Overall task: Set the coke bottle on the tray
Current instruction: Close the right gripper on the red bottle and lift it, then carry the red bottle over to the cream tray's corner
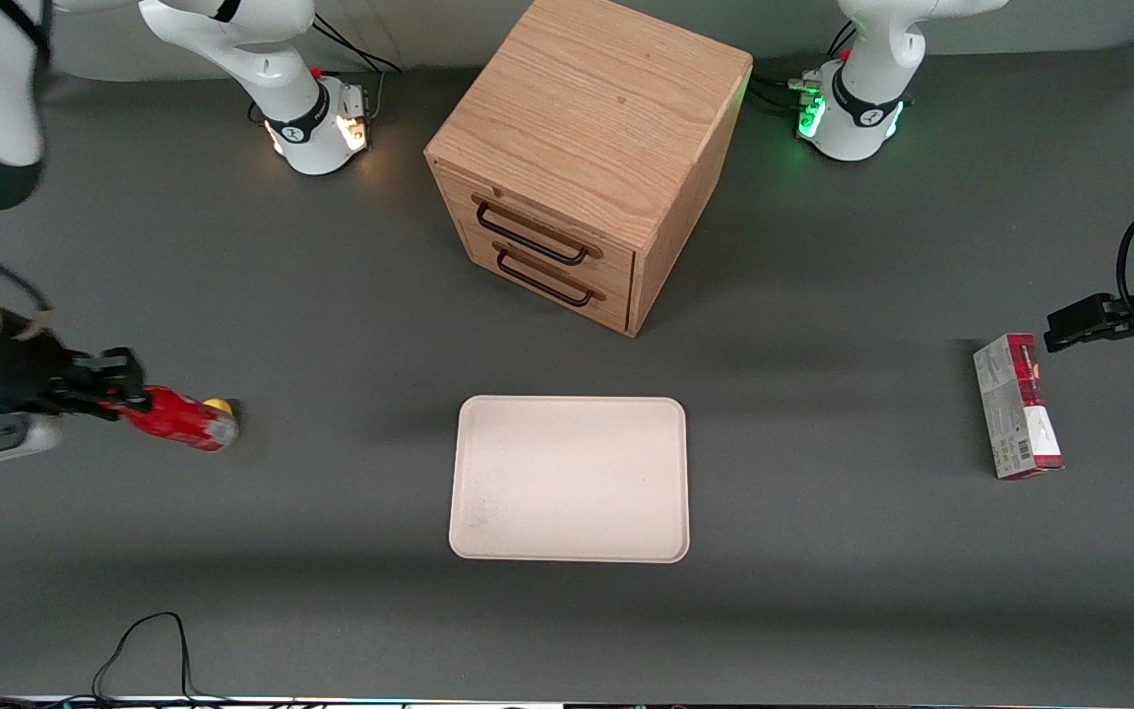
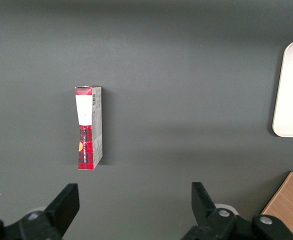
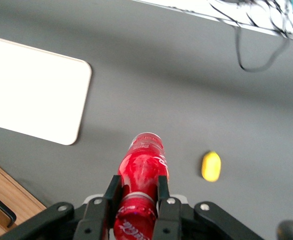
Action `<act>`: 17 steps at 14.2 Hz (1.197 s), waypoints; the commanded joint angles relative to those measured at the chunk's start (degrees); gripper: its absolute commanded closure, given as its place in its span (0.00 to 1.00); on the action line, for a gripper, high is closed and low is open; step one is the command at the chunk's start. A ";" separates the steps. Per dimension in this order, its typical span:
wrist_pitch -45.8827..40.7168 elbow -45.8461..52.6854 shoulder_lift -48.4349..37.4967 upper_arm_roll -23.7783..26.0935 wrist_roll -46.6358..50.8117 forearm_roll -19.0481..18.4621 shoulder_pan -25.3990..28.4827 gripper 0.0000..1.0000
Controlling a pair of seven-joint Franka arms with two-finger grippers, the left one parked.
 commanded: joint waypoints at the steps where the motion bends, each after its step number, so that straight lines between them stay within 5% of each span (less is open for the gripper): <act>1: 2.69 2.35 2.42 0.06 2.82 -3.16 7.65 0.87; 7: 9.37 2.35 6.73 -0.03 3.97 -5.01 20.58 0.89; 17: 21.40 1.56 21.14 -0.56 3.18 -5.80 20.69 0.89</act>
